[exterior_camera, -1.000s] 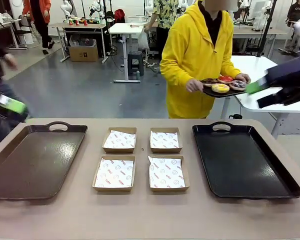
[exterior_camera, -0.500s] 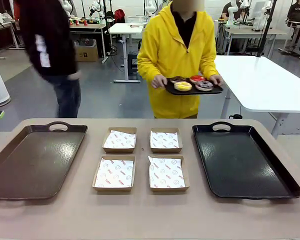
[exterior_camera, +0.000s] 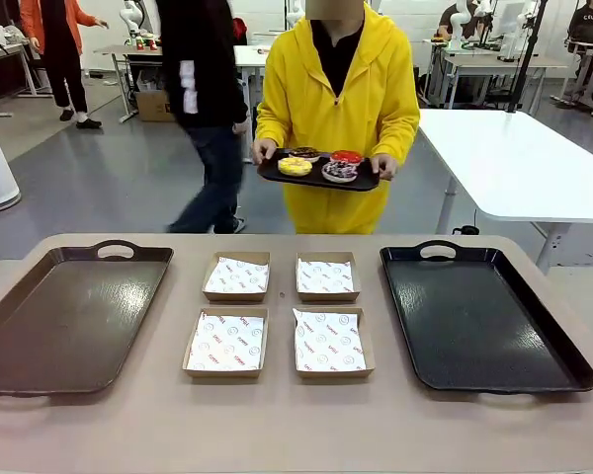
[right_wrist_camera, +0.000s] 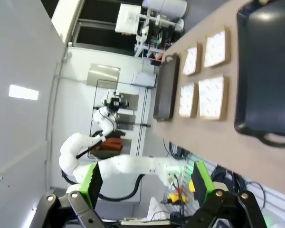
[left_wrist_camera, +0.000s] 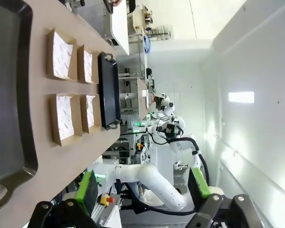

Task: Individually package the donuts and arrange them on the tray.
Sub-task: Pick up one Paper togo box.

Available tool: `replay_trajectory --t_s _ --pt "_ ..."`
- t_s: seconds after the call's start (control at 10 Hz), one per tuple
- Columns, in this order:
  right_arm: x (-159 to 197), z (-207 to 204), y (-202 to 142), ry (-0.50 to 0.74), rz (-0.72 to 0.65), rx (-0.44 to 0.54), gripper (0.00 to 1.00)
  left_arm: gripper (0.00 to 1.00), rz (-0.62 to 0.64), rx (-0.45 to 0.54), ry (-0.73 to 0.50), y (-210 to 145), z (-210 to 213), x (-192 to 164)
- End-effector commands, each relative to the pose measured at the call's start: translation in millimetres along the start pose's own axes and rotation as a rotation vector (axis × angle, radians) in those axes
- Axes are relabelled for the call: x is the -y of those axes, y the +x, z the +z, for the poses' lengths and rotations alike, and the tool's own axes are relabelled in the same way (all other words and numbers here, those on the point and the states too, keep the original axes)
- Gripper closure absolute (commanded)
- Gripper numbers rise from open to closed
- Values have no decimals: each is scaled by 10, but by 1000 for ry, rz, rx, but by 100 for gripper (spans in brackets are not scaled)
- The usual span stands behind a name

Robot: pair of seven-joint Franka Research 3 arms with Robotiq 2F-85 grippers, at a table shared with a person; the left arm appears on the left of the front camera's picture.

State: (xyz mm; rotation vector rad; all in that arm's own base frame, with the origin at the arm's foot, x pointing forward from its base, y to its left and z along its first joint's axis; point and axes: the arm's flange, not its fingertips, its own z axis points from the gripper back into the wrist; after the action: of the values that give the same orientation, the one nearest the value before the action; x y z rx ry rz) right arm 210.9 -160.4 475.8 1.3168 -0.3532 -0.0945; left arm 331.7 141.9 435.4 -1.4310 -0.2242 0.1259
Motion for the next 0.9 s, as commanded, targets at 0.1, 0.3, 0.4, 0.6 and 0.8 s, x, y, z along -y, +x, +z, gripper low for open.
replay_trajectory --t_s 0.1,0.3,0.4,0.6,0.8 --pt "284 -199 -293 -45 -17 -40 0 0 39 8 40 42 37 -87" --pt "187 -267 -282 -90 23 -28 0 0 29 18 7 10 56 -106" --pt "229 40 -84 -34 -38 -34 0 0 29 18 7 10 56 -106" --pt "229 40 -84 -34 -38 -34 0 0 29 18 7 10 56 -106" --pt "229 40 -84 -34 -38 -34 0 0 29 18 7 10 56 -106"
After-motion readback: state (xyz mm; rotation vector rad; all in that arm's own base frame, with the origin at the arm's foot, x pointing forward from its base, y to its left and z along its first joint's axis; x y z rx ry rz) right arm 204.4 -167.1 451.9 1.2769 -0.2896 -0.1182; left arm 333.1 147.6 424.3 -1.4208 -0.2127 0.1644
